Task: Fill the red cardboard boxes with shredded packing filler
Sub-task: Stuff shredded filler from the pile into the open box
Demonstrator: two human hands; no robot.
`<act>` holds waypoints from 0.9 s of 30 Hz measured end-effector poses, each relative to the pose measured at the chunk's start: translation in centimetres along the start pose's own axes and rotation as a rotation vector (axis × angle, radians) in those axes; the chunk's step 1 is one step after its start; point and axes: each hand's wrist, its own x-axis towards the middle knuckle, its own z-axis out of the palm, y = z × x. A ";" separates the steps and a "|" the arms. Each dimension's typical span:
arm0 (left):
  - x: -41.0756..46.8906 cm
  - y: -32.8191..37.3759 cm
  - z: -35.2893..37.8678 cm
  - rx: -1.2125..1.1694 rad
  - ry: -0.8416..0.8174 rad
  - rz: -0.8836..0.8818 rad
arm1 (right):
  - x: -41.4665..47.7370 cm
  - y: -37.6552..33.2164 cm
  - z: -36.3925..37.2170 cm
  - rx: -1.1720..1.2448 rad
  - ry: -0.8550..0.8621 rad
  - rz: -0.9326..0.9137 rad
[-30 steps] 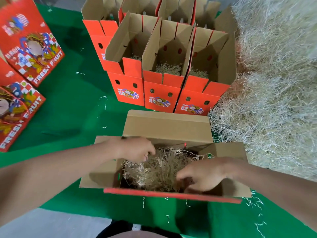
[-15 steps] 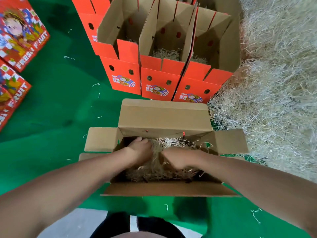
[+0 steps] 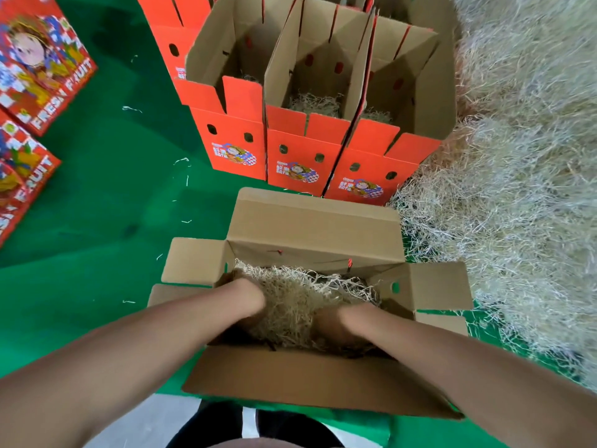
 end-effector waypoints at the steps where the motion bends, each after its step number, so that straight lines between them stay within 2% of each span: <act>1: -0.5 0.4 -0.5 -0.199 0.063 -0.144 | -0.5 0.1 -0.4 0.099 0.118 -0.005; 3: -0.3 0.6 -1.4 -0.282 0.234 -0.189 | -1.9 0.4 -1.7 0.246 0.339 0.034; 4: -0.3 0.6 -1.9 -0.255 0.348 -0.171 | -3.0 1.1 -2.7 0.195 0.365 0.089; 5: -0.5 0.7 -2.2 -0.225 0.445 -0.141 | -3.7 1.9 -3.5 0.142 0.335 0.161; 7: -0.1 0.9 -2.6 -0.336 0.581 -0.079 | -4.6 2.8 -4.2 -0.089 0.181 0.236; 8: 0.2 1.1 -2.8 -0.434 0.575 -0.036 | -4.4 3.0 -4.0 -0.168 0.074 0.259; 10: 1.1 1.7 -2.6 -0.558 0.396 0.093 | -3.0 3.4 -2.8 -0.232 -0.075 0.260; 12: 1.8 2.3 -1.9 -0.384 0.197 0.115 | -1.4 3.2 -1.9 -0.206 -0.129 0.285; 15: 2.6 2.9 -0.7 -0.187 -0.001 0.062 | -0.1 3.7 -1.1 0.002 -0.078 0.383; 17: 2.0 2.7 -0.7 -0.182 0.014 0.080 | -0.2 4.0 -1.2 0.031 0.014 0.337; 18: 1.7 2.5 -0.9 -0.240 0.090 0.079 | -0.6 4.1 -1.3 0.011 0.055 0.302; 21: -0.1 1.8 -1.6 -0.650 0.423 -0.006 | -2.1 3.6 -2.3 -0.128 0.137 0.264; 22: -0.3 1.7 -1.5 -0.717 0.523 -0.073 | -2.5 3.1 -2.4 -0.146 0.192 0.261; 23: -0.4 1.5 -1.3 -0.674 0.586 -0.134 | -2.7 2.7 -2.4 -0.143 0.247 0.237; 24: -0.4 1.4 -1.2 -0.595 0.579 -0.156 | -2.7 2.1 -2.3 -0.121 0.291 0.192; 25: -0.3 1.4 -0.8 -0.509 0.502 -0.137 | -2.7 1.7 -2.1 -0.090 0.306 0.138; 27: 0.2 1.8 0.0 -0.432 0.223 -0.081 | -2.1 1.7 -1.3 -0.071 0.189 0.063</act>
